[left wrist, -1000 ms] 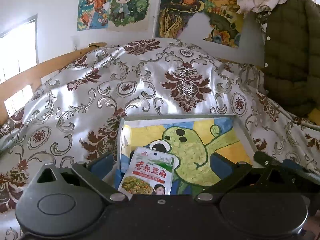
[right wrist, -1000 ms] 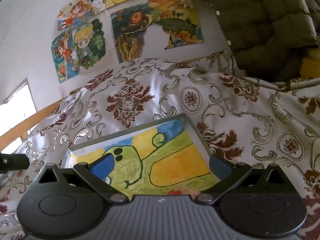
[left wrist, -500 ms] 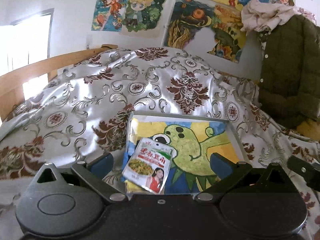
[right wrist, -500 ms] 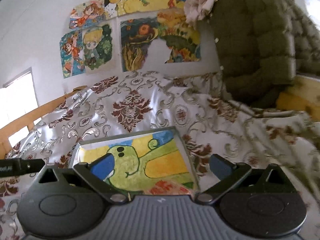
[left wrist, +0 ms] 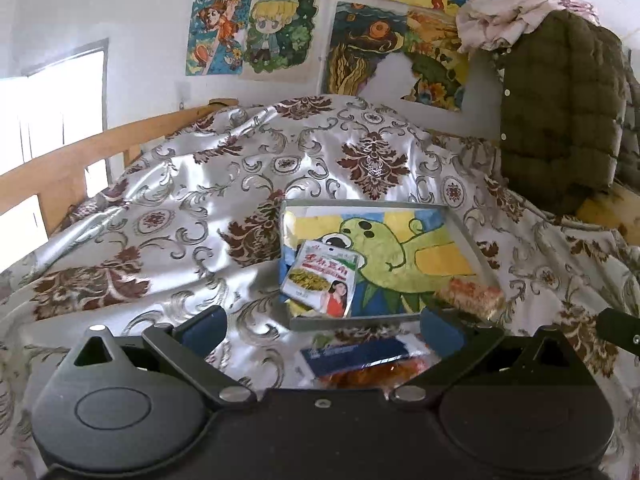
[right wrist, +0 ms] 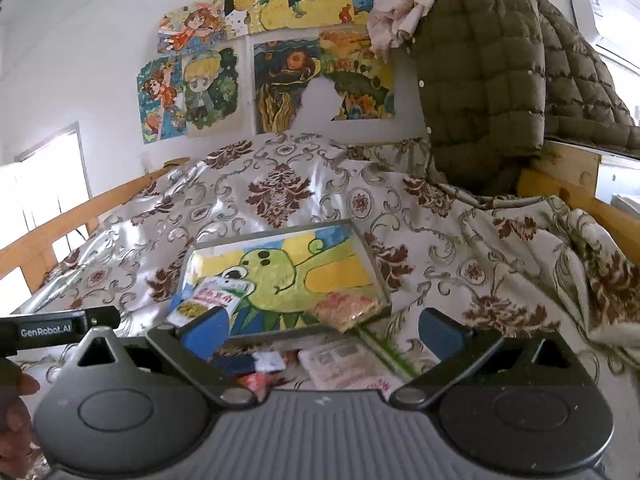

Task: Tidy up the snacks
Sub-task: 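Withdraw both tools from the dinosaur tray, then grasp the orange ball with the right tool while the left tool grasps the blue packet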

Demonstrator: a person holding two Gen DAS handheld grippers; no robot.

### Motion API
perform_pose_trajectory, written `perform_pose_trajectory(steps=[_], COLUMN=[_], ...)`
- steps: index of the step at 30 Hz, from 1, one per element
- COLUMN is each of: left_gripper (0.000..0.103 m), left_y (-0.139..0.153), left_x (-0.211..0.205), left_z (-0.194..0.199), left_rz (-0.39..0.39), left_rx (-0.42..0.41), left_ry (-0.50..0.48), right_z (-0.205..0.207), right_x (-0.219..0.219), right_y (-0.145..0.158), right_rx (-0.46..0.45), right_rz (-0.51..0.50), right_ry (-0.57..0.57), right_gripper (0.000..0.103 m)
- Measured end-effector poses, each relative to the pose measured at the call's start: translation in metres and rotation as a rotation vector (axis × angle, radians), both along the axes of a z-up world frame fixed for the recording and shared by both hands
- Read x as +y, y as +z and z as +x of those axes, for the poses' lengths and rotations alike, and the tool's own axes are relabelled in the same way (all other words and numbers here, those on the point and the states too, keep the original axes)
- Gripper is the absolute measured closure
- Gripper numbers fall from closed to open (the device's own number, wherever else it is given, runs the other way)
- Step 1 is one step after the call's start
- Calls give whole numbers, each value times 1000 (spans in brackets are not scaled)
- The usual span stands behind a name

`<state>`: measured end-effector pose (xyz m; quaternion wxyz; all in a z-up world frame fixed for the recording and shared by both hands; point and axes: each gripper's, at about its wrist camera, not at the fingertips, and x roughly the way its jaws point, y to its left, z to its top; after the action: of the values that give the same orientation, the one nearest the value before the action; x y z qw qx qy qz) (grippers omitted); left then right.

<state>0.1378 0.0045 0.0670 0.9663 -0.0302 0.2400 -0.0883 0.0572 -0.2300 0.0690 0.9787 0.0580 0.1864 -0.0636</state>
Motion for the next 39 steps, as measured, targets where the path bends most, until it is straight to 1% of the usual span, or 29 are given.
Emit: perform_pose_trajectory(steps=[3, 9, 12, 18, 22, 26, 29, 31, 34, 39], left_gripper=[1, 1, 1, 1, 1, 1, 1, 1, 1, 1], left_y=[-2, -6, -10, -23, -28, -31, -31, -36, -51, -67], left_x=[7, 20, 25, 33, 38, 38, 29, 21, 13, 9], left_z=[-14, -37, -47, -60, -70, -75, -73, -72, -69, -61], left_rz=[26, 31, 44, 59, 46, 2, -4, 19, 73, 105], left_rx=[4, -4, 0, 33, 45, 88, 128, 127, 140, 168], left_ry=[5, 13, 20, 42, 75, 81, 75, 56, 21, -6], right_z=[-12, -30, -37, -54, -63, -67, -69, -72, -76, -69], right_x=[11, 27, 29, 26, 23, 17, 13, 11, 9, 8], right_y=[-4, -15, -22, -35, -36, -38, -44, -48, -54, -61], right_rx=[6, 20, 39, 62, 48, 51, 76, 97, 121, 159], right_rz=[-11, -19, -15, -5, 18, 62, 73, 81, 65, 89], right_ry=[-5, 7, 6, -16, -34, -47, -54, -51, -45, -44], right_gripper=[0, 0, 0, 0, 0, 0, 0, 0, 0, 0])
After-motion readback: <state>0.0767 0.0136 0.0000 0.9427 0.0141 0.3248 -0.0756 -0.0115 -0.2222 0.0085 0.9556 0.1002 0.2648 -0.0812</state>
